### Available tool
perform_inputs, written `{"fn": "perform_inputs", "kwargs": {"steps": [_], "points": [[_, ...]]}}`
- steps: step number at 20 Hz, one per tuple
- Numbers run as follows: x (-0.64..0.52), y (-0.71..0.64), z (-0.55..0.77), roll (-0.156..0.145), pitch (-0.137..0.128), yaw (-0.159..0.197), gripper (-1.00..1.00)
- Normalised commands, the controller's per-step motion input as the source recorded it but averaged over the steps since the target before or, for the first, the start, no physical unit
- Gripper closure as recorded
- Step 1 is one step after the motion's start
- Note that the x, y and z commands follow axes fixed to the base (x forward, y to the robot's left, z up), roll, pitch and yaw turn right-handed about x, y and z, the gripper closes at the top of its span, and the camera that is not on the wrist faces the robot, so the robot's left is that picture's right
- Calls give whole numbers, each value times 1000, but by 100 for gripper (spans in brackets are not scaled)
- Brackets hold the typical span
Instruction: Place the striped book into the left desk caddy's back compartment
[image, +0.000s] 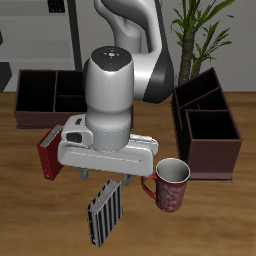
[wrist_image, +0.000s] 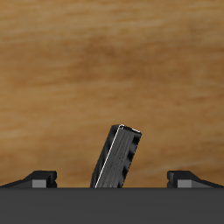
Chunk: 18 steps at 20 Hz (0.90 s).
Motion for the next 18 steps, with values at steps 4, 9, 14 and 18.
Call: {"fn": "perform_inputs", "kwargs": {"steps": [4, 9, 14, 18], "points": [[30, -79, -280, -24, 28, -25, -100], [-9, -99, -311, -14, 34, -21, -100], [18, -84, -373, -11, 48, -28, -100], [5, -27, -304, -11, 44, -9, -100]]}}
